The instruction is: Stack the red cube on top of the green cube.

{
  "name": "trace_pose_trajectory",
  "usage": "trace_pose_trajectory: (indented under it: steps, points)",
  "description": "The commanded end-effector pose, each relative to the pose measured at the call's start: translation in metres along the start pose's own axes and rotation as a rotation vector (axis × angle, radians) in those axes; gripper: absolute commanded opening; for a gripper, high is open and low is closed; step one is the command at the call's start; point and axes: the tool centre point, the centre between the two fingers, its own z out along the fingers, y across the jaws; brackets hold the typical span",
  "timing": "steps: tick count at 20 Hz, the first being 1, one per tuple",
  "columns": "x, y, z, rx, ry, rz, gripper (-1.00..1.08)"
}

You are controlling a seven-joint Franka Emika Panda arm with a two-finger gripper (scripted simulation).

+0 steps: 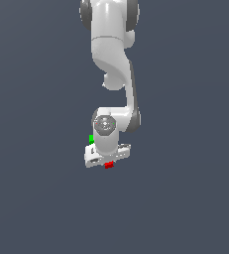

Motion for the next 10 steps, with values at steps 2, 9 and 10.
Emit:
trace_pose_trajectory:
  steps: [2, 9, 10]
  points:
    - [0.0003, -0.0003, 0.0000, 0.000, 0.001, 0.000, -1.00]
    - [-0.0001, -0.0003, -0.0049, 0.000, 0.001, 0.000, -1.00]
    - [-0.0002, -0.0004, -0.0076, 0.000, 0.001, 0.000, -1.00]
